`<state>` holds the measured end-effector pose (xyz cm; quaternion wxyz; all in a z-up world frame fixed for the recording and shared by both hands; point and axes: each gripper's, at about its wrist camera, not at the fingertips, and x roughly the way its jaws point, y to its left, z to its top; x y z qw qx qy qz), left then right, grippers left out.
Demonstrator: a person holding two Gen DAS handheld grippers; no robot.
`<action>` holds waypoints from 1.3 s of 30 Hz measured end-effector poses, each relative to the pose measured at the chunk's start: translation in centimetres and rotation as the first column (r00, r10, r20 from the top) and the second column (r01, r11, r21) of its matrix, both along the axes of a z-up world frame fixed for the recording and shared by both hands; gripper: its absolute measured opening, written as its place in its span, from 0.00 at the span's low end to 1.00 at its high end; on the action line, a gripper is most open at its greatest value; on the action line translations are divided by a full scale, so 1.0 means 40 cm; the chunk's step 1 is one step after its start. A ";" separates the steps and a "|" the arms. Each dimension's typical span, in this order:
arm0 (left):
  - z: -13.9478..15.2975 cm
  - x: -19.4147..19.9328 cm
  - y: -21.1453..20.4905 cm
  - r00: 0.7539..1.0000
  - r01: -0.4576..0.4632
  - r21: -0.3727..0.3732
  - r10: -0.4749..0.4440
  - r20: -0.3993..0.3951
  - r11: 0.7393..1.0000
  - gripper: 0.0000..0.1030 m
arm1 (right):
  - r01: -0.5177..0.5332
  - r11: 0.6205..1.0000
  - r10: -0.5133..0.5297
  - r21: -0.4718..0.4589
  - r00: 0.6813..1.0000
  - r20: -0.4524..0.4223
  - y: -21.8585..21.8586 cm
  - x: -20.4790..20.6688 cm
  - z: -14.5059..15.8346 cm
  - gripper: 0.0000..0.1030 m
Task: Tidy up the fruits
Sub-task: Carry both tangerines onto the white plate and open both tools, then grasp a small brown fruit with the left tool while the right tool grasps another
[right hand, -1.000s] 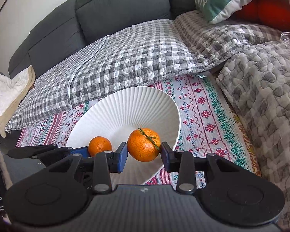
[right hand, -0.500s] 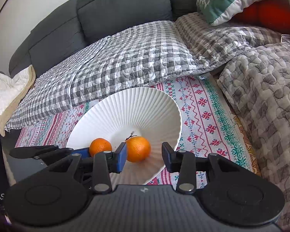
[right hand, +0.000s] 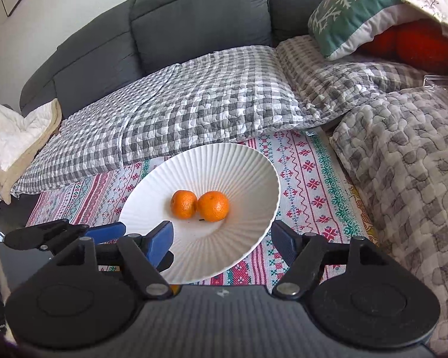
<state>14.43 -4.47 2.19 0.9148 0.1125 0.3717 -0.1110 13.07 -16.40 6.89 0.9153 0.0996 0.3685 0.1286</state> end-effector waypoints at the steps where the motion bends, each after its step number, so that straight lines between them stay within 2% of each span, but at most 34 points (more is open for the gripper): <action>1: 0.004 -0.009 0.003 1.000 0.004 -0.005 -0.004 0.001 1.000 0.64 | -0.001 1.000 0.001 -0.004 1.000 0.004 0.000 -0.008 0.004 0.70; 4: 0.019 -0.045 0.017 1.000 0.014 -0.029 -0.013 0.016 0.999 0.74 | -0.002 1.000 0.002 -0.020 1.000 0.016 0.001 -0.031 0.011 0.75; 7: 0.027 -0.080 0.032 1.000 0.020 -0.049 -0.019 0.022 0.999 0.78 | -0.003 0.999 0.004 -0.039 0.999 0.034 0.002 -0.054 0.014 0.81; 12: 0.031 -0.134 0.049 0.999 0.031 -0.047 -0.030 0.030 0.998 0.85 | -0.003 1.000 0.003 -0.004 0.999 0.053 -0.011 -0.095 0.024 0.89; 16: 0.033 -0.168 0.070 0.998 0.040 -0.083 -0.037 0.045 0.996 0.92 | -0.011 1.000 0.009 0.015 0.996 0.091 -0.019 -0.136 0.017 0.97; 22: 0.017 -0.213 0.107 0.998 0.046 -0.102 -0.043 0.038 0.994 0.92 | -0.048 0.999 0.049 -0.016 0.995 0.088 -0.025 -0.178 -0.017 0.98; 31: -0.013 -0.273 0.163 0.998 0.045 -0.080 -0.042 0.045 0.996 0.92 | -0.086 0.996 0.090 -0.034 0.986 0.139 -0.039 -0.238 -0.035 1.00; 39: -0.043 -0.331 0.174 0.997 0.068 -0.079 -0.064 0.053 0.995 0.92 | -0.171 0.973 0.196 -0.157 0.967 0.161 -0.022 -0.292 -0.101 1.00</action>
